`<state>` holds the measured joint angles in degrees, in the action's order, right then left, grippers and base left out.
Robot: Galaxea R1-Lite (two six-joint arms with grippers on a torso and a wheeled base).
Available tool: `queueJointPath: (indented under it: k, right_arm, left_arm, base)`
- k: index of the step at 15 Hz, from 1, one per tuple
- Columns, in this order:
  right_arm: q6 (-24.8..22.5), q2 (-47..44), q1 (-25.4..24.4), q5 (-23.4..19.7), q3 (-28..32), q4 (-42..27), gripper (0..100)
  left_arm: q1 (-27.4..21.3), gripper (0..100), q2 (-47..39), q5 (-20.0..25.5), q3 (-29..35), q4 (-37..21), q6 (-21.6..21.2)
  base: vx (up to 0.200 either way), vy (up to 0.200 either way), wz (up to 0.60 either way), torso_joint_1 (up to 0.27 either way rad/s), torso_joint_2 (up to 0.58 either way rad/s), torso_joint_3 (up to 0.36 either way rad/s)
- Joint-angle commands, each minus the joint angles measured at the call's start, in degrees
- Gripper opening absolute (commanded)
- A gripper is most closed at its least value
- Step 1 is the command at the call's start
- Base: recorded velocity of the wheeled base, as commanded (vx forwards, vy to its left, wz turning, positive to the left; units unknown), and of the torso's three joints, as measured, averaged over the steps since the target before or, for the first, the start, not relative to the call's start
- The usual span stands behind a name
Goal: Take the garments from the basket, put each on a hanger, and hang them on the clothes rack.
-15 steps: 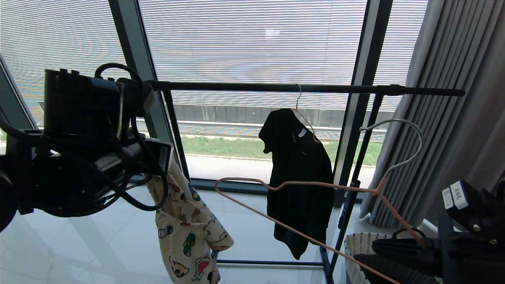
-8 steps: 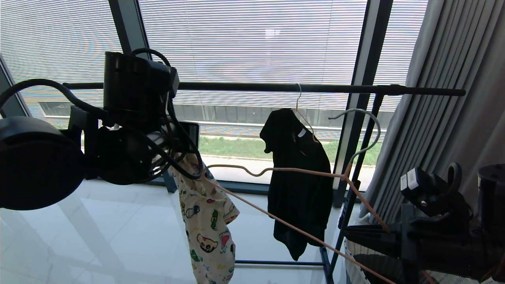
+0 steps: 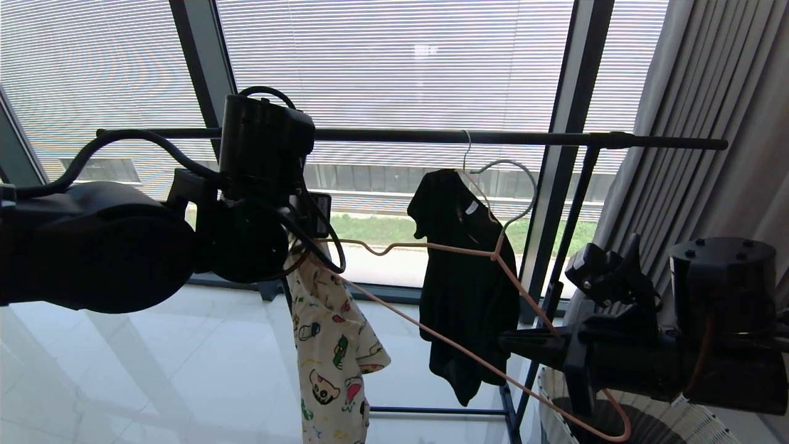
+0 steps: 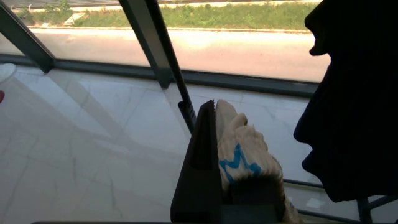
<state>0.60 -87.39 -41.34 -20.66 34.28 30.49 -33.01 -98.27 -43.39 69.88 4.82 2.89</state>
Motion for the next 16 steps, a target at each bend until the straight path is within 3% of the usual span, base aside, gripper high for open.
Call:
queueJointPath:
  k: [1, 3, 8, 12, 16]
  right_arm:
    - [0.46, -1.20, -0.06, 0.89, 0.61, 0.10, 0]
    - [2.48, -2.78, -1.02, 3.35, 2.46, 0.19, 0]
    - [4.50, -6.74, -3.84, 4.67, 8.00, 0.27, 0]
    - [8.02, -12.80, -5.42, 11.43, 10.98, 6.43, 0]
    - [9.42, -15.70, -9.29, 12.75, 13.62, 6.69, 0]
  left_arm:
    - [0.23, 0, -0.61, -0.38, 0.17, 0.02, 0.01]
    - [-0.03, 0, -0.87, -0.65, 0.44, 0.02, 0.01]
    - [-1.09, 0, -3.33, -1.70, 3.07, 0.02, 0.10]
    - [-5.22, 0, -2.89, -2.67, 3.51, 0.02, 0.71]
    - [-10.93, 0, -2.45, -2.76, 4.57, 0.02, 0.80]
  base:
    - [0.000, 0.000, 0.00, 0.000, 0.00, 0.000]
    - [0.000, 0.000, 0.00, 0.000, 0.00, 0.000]
    - [0.000, 0.000, 0.00, 0.000, 0.00, 0.000]
    - [0.000, 0.000, 0.00, 0.000, 0.00, 0.000]
    - [0.000, 0.000, 0.00, 0.000, 0.00, 0.000]
